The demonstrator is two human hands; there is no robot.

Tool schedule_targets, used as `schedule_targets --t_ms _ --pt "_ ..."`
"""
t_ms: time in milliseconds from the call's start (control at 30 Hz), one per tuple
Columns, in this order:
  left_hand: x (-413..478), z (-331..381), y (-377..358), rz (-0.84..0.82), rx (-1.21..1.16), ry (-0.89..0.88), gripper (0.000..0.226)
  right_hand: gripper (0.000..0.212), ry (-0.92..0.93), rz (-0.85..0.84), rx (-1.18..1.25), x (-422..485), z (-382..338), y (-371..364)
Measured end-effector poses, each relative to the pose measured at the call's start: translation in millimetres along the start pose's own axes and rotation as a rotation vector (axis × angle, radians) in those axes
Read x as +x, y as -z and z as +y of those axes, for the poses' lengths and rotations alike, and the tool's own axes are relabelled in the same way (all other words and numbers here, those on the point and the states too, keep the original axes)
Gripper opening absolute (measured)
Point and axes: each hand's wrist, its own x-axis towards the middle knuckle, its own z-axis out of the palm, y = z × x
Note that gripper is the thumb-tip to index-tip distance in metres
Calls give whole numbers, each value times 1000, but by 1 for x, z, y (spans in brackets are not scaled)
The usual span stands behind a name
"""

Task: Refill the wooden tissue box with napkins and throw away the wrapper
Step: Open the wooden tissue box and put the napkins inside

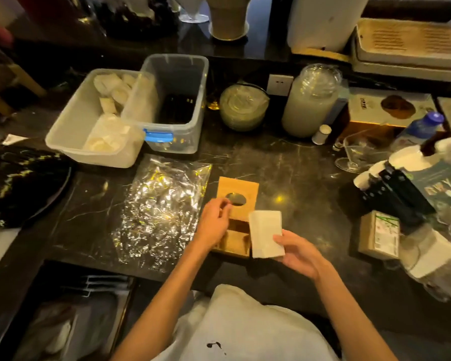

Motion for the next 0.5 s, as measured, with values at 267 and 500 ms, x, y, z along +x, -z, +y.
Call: schedule_targets --t_ms 267,500 --pt "-9 -69 31 -434 -337 133 52 59 269 181 470 37 41 -45" --pt "-1 -89 29 -489 -352 172 51 54 134 391 -1503 42 -1 -105"
